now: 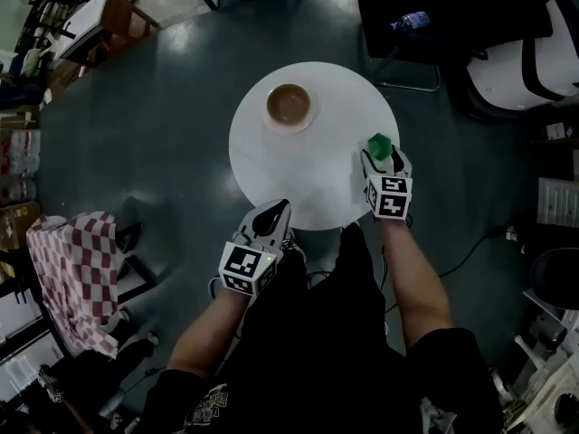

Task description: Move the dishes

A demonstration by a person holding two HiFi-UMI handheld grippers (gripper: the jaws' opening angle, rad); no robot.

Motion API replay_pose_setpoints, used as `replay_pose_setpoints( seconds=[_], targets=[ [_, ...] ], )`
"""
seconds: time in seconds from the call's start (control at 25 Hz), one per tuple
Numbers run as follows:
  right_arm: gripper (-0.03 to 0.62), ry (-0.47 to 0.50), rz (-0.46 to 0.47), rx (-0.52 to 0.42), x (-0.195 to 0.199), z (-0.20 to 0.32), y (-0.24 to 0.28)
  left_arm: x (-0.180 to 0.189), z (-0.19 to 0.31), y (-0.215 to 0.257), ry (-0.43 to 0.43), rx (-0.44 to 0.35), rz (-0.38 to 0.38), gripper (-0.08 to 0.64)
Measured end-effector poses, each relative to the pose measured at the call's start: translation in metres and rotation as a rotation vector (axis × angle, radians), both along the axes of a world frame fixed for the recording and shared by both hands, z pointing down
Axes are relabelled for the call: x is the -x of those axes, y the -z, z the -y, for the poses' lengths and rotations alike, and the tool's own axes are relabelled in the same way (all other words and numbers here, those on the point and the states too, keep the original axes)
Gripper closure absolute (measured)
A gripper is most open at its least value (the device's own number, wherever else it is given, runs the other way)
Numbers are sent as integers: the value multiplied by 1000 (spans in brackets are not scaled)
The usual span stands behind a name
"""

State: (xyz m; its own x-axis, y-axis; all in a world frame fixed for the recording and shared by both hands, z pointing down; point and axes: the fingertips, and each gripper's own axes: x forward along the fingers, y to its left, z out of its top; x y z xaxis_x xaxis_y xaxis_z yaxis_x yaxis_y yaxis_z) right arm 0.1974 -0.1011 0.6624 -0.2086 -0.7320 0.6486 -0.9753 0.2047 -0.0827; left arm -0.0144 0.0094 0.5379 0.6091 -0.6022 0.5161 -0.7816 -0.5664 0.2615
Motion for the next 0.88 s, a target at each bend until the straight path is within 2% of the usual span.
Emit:
replay_pose_setpoints(
  seconds=[0.32,0.6,0.8,0.88],
  targets=[
    [287,-29,-3,-4,-3,-7,6,5,0,1,-6,-6,-12,555],
    [287,-70,22,-69,0,-35,57,13,10,11,0,-31,-43,555],
    [293,-54,43,-97,23,-56,88,22,13,20,-15,-54,-70,555],
    [366,-53,43,-116,33,-61,100,26,14,23,-21,-64,-80,555]
  ],
)
